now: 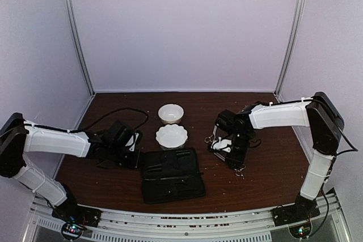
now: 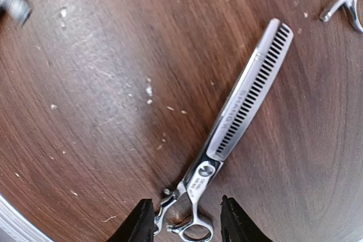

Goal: Sort the hair-cutting tools

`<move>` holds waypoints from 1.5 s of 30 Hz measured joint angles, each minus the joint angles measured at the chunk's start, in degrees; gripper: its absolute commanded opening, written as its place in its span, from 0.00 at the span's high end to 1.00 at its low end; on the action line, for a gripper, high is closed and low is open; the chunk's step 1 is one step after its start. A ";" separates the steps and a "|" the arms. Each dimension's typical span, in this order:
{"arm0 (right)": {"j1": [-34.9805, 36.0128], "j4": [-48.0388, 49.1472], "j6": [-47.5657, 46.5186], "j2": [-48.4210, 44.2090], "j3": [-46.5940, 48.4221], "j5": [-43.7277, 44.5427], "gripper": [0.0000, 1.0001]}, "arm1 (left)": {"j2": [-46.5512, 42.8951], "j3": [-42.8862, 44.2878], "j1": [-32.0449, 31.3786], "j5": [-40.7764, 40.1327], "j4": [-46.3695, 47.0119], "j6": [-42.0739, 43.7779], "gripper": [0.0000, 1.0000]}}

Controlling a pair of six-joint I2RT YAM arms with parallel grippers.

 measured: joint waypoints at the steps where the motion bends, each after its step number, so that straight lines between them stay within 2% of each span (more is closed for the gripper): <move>1: -0.22 0.02 0.02 0.00 -0.15 0.02 0.58 | 0.81 0.52 -0.72 -0.09 0.07 0.20 1.00; 7: -1.27 0.83 0.04 0.02 -0.15 -0.28 0.60 | 4.92 3.74 -4.81 0.59 1.09 1.51 1.00; 18: -1.86 1.77 0.20 2.67 0.90 -3.13 0.61 | 5.22 4.13 -6.95 1.03 1.18 1.62 1.00; 21: -1.86 1.81 0.28 3.08 1.46 -3.45 0.64 | 5.22 4.13 -7.39 1.07 1.18 1.60 1.00; 24: -1.92 1.88 0.66 3.26 1.62 -3.37 0.73 | 5.22 4.13 -7.48 1.01 1.18 1.60 1.00; 26: -1.97 2.10 0.74 3.28 1.62 -3.19 0.82 | 5.22 4.13 -7.48 0.98 1.14 1.60 0.93; 28: -2.12 2.43 1.44 3.28 1.62 -3.04 0.90 | 5.20 4.15 -7.48 0.90 1.03 1.62 0.82; 30: -2.32 2.60 1.88 3.28 1.62 -2.95 0.93 | 5.09 4.17 -7.54 0.72 0.70 1.79 0.73; 33: -2.34 2.60 2.01 3.19 1.62 -2.84 0.98 | 4.57 4.17 -7.87 0.24 -0.70 2.08 0.65; 45: -1.79 0.39 0.46 -0.33 4.76 0.28 1.00 | 0.98 4.15 -8.02 -2.54 -4.68 2.23 0.63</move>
